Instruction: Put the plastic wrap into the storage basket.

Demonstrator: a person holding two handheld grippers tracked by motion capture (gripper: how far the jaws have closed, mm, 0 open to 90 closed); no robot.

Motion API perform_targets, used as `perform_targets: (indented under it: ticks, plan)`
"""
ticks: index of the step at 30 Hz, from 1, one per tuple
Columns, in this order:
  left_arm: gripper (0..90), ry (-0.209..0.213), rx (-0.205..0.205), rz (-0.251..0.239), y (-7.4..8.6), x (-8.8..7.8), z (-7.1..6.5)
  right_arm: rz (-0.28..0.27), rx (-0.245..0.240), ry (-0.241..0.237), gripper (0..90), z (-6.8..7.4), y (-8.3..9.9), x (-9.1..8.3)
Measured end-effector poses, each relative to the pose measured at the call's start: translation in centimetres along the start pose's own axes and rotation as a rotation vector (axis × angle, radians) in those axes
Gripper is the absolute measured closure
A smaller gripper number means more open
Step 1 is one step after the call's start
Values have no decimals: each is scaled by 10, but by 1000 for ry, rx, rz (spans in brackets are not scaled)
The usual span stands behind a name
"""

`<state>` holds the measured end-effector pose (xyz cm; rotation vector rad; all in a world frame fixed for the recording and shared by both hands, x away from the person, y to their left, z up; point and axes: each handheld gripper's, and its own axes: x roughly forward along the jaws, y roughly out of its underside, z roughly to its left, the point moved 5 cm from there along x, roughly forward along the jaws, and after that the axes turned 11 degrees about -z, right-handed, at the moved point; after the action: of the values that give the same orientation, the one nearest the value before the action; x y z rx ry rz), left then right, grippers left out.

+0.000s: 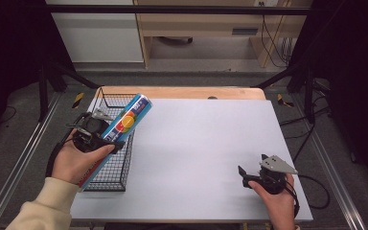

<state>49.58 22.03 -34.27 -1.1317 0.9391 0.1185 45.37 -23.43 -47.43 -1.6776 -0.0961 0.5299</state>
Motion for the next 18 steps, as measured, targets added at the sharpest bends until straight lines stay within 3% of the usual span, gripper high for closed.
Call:
perform_targets:
  ticks: [8, 18]
  plan:
    - [321, -26, -5, 7, 3, -11, 7, -14, -13, -8, 73, 3, -4, 0]
    - [321, -43, -39, 14, 13, -18, 8, 0, -15, -3, 77, 4, -1, 2]
